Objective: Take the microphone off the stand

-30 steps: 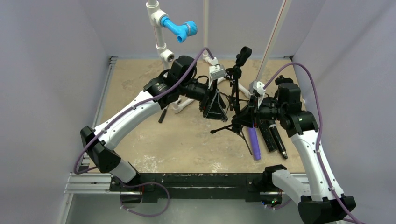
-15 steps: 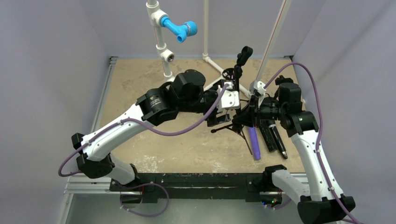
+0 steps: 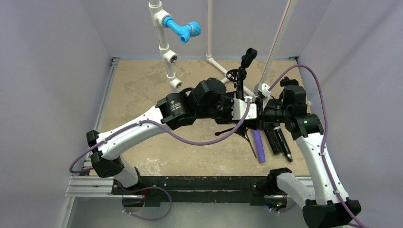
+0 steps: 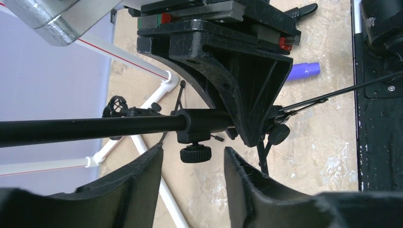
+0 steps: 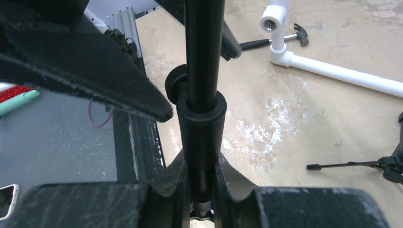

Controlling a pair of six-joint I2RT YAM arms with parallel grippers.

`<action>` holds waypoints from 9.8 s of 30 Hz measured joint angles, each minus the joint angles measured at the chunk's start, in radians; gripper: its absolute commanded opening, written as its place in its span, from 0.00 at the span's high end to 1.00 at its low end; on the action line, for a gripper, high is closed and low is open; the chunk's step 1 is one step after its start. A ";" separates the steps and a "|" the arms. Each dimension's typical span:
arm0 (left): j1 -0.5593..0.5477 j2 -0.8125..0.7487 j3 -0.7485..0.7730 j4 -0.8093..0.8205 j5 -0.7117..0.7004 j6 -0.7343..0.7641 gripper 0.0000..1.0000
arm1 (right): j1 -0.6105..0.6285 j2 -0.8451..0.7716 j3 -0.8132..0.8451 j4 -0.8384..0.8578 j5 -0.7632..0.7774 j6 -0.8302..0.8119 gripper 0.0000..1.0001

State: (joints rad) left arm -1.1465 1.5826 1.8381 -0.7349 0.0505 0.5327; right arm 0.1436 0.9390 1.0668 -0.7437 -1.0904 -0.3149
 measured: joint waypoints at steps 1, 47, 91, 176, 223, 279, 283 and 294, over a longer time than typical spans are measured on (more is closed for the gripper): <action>0.000 0.002 0.000 0.000 -0.002 0.001 0.64 | 0.000 -0.003 -0.003 0.002 0.000 0.000 1.00; 0.373 -0.012 0.020 0.106 0.723 -0.649 0.21 | -0.013 -0.032 -0.019 0.005 -0.002 -0.008 1.00; 0.188 0.154 0.079 0.145 0.519 -0.703 1.00 | -0.027 -0.051 -0.047 0.060 0.001 0.019 0.97; 1.218 -0.509 -0.946 0.381 0.162 -0.402 1.00 | -0.093 -0.093 -0.108 0.193 0.102 0.137 0.14; 1.217 -0.140 -0.887 0.761 0.082 -0.583 1.00 | -0.105 -0.145 -0.151 0.203 0.105 0.137 0.12; 0.637 -0.596 -0.824 -0.126 0.654 -0.130 1.00 | -0.106 -0.084 -0.162 0.235 0.127 0.153 0.11; 0.552 -0.513 -0.798 -0.031 0.645 -0.156 1.00 | -0.110 -0.080 -0.162 0.228 0.135 0.150 0.11; 0.465 -0.211 -0.693 0.300 0.556 -0.235 1.00 | -0.132 -0.080 -0.162 0.221 0.137 0.149 0.11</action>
State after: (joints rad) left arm -0.6811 1.3712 1.1450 -0.4351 0.6067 0.2974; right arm 0.0120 0.8593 0.9051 -0.5224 -0.9539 -0.1661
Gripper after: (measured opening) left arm 0.235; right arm 0.889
